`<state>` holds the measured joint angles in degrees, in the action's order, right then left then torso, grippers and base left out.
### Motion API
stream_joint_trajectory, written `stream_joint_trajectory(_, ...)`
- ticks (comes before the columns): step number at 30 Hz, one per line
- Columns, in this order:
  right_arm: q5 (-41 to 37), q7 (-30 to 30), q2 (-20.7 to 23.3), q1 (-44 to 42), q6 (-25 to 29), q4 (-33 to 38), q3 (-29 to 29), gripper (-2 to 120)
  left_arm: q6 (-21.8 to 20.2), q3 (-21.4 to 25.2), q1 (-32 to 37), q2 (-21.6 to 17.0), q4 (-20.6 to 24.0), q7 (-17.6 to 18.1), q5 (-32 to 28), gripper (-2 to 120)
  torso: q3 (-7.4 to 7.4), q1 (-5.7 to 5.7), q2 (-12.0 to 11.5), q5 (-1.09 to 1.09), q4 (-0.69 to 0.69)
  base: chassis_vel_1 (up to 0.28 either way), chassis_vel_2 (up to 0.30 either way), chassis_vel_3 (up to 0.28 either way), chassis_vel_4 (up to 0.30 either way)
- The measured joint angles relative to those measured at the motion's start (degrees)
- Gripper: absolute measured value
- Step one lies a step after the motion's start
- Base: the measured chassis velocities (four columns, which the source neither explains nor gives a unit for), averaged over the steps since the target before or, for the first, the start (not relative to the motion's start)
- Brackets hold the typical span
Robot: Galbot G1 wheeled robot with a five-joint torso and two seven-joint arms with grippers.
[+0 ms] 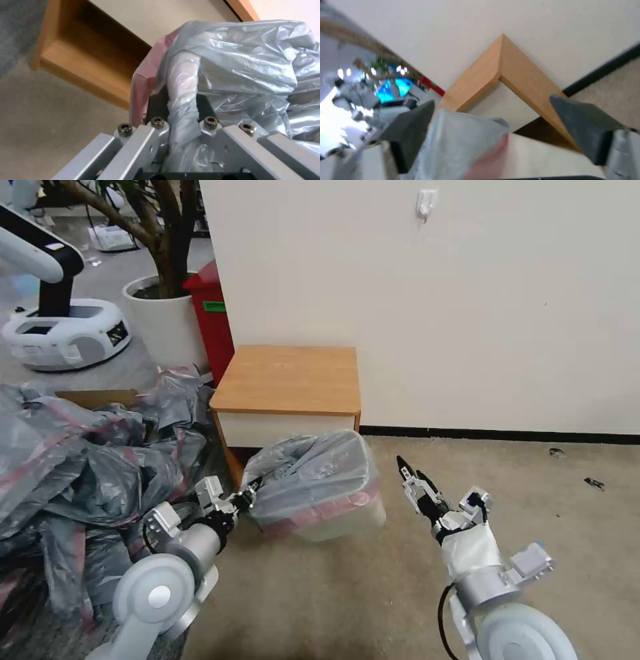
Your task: Pick up the garbage bag from the table and place it over the trash can.
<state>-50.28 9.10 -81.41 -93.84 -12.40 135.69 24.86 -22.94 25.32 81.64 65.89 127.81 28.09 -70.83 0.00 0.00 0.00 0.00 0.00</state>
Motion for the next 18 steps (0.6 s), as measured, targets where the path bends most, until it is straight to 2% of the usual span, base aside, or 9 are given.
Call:
stream_joint_trajectory(3,3.62,-1.24,0.99,0.08,-2.0,0.85,0.19,97,0.11,-0.6,-0.18,-0.42,0.05,-0.27,3.97,6,0.0,0.0,0.0,0.0,0.0,0.0,0.0,0.0,0.0)
stream_joint_trajectory(5,6.92,-2.98,3.09,1.16,-5.02,2.07,0.44,100,0.3,-1.27,-0.27,-1.16,0.05,-1.95,10.35,6,0.0,0.0,0.0,0.0,-0.01,0.0,0.0,0.0,0.0)
stream_joint_trajectory(6,6.92,-2.98,3.09,1.16,-5.02,2.07,0.44,100,0.3,-1.27,-0.27,-1.16,0.05,-1.95,10.35,6,0.0,0.0,0.0,0.0,-0.01,0.0,0.0,0.0,0.0)
stream_joint_trajectory(8,9.29,-4.75,6.45,3.13,-6.85,2.41,0.14,99,0.79,-1.93,-0.15,-1.81,0.02,-3.62,15.48,6,0.0,0.0,0.0,0.01,-0.01,0.0,0.0,0.0,0.0)
stream_joint_trajectory(11,11.75,-8.51,14.46,9.75,-12.15,2.57,-1.84,89,1.64,-3.16,0.26,-2.68,-0.07,-6.78,24.54,6,0.0,0.0,0.0,0.01,0.0,0.0,0.0,0.0,0.0)
stream_joint_trajectory(12,11.75,-8.51,14.46,9.75,-12.15,2.57,-1.84,89,1.64,-3.16,0.26,-2.68,-0.07,-6.78,24.54,6,0.0,0.0,0.0,0.01,0.0,0.0,0.0,0.0,0.0)
stream_joint_trajectory(15,13.34,-11.17,21.36,19.19,-17.27,2.31,-7.7,75,2.85,-4.28,0.78,-3.08,-0.15,-9.35,32.01,6,0.01,0.0,0.0,0.0,0.01,0.0,0.0,0.0,0.0)
stream_joint_trajectory(17,13.67,-11.24,22.27,20.8,-17.7,1.93,-9.33,74,2.96,-4.48,0.88,-3.11,-0.13,-9.6,32.91,6,0.01,0.0,0.0,0.0,0.01,0.0,0.0,0.0,0.0)
stream_joint_trajectory(18,14.71,-11.23,23.88,23.9,-18.19,0.9,-12.47,67,3.16,-4.9,1.03,-3.17,-0.11,-10.08,34.83,6,0.01,0.0,0.0,-0.01,0.02,0.0,0.0,0.0,0.0)
